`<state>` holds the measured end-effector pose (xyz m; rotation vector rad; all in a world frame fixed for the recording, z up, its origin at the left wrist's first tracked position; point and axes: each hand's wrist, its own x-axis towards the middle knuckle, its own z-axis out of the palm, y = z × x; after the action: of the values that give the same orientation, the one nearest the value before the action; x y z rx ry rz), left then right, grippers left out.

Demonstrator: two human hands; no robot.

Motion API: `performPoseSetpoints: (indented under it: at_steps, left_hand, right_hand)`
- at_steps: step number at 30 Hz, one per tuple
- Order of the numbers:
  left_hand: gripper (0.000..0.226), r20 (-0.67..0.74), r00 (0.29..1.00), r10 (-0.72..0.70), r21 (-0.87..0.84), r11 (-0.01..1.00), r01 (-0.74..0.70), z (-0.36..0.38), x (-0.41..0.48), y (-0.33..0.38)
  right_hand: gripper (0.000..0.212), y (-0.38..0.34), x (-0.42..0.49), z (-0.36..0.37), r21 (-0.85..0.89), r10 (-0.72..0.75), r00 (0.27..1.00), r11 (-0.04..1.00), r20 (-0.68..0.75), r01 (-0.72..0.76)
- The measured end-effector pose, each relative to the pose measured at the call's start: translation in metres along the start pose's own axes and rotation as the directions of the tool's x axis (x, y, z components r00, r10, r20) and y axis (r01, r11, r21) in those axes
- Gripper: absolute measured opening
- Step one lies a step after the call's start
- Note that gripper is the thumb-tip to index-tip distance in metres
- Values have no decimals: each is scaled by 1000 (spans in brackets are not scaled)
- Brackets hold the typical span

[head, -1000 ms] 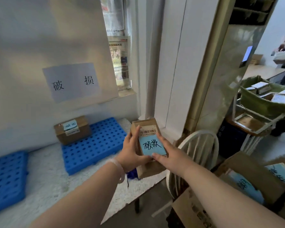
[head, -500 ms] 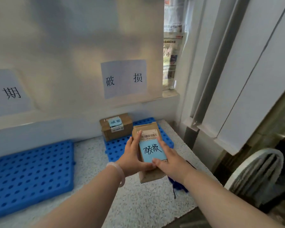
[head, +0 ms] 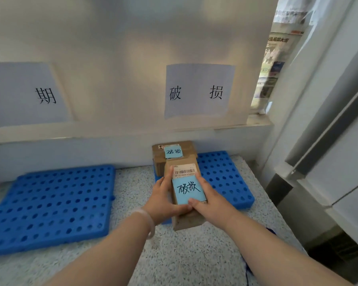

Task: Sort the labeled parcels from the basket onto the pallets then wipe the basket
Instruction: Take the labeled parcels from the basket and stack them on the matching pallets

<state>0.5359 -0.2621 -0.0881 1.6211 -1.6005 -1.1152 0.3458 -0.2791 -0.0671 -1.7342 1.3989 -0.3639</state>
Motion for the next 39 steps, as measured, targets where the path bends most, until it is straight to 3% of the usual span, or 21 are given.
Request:
performPoseSetpoints:
  at_steps: [8, 13, 17, 24, 39]
  left_hand:
    - [123, 7, 990, -139, -104, 985, 139, -14, 52, -34]
    - [123, 33, 980, -195, -52, 979, 196, -16, 76, -51]
    - [123, 60, 970, -237, -21, 971, 238, -17, 91, -62]
    - [125, 173, 931, -322, -113, 933, 343, -31, 101, -75]
    - [124, 181, 935, -304, -160, 929, 333, -26, 97, -73]
  right_hand:
    - [83, 9, 80, 8, 39, 24, 991, 999, 134, -29]
    - [83, 20, 114, 19, 26, 25, 977, 999, 213, -31]
    - [84, 27, 132, 27, 41, 29, 974, 998, 224, -39]
    - [90, 28, 154, 39, -3, 7, 981, 1000, 193, -6]
    - [91, 32, 146, 35, 6, -18, 979, 1000, 204, 17]
